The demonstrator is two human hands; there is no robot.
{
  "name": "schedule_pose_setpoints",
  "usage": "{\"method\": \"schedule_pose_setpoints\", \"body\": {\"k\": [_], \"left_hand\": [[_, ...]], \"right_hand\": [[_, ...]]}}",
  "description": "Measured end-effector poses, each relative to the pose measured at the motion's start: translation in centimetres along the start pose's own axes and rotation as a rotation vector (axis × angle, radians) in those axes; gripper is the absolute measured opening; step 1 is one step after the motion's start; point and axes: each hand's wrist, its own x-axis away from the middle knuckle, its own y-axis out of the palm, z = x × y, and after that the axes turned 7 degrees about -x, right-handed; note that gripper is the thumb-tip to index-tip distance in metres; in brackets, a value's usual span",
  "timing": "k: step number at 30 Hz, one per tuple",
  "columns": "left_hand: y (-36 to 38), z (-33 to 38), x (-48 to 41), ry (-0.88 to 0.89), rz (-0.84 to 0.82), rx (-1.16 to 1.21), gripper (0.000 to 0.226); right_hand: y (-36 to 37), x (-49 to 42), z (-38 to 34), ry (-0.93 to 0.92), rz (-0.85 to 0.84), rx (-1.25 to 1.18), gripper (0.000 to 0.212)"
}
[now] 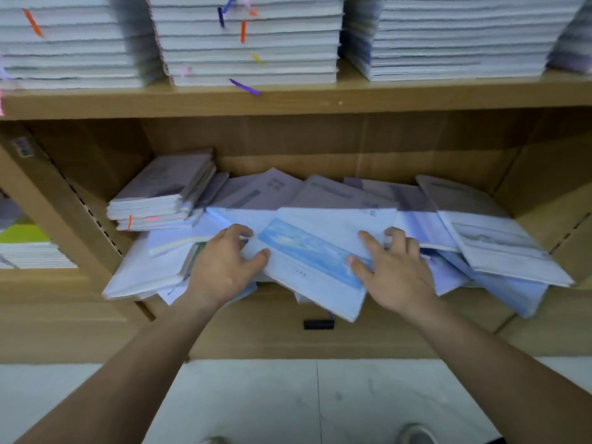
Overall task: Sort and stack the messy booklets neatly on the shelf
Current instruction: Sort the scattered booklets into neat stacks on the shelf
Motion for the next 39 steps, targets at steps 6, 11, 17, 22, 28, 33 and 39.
{"method": "schedule_pose_setpoints", "body": {"k": [6, 11, 17, 22, 28, 33, 39], "left_hand": [[2.3, 2.6, 0.8, 0.15, -0.132, 0.132, 0.035], [2.5, 5.1, 1.2, 0.176, -0.062, 0.259, 0.04], [4.6, 11.6, 1.8, 0.388, -0.055, 0.322, 0.052], [8.7, 19.7, 1.8, 0.404, -0.201, 0.417, 0.065], [13.3, 25.0, 1.6, 0.321, -0.203, 0.316, 0.074], [14.2, 28.1, 0.2, 0.368, -0.29, 0.241, 0.048], [12.3, 21.6, -1.8, 0.259, -0.057, 0.155, 0.033]], "right_hand": [[-0.3, 0.5, 0.9, 0.115, -0.158, -0.442, 0.074], [-2.1, 2.3, 1.5, -0.016, 0.05, -0.49, 0.072], [-5.3, 2.3, 8.2, 0.002, 0.305, -0.417, 0.068], [-6.7, 1.3, 16.2, 0.181, 0.574, -0.486, 0.052], [-5.8, 0.7, 21.2, 0.263, 0.325, -0.14, 0.048], [-4.9, 0.5, 20.7, 0.107, 0.074, -0.428, 0.054], [-4.7, -0.8, 20.8, 0.175, -0.108, -0.358, 0.065]]}}
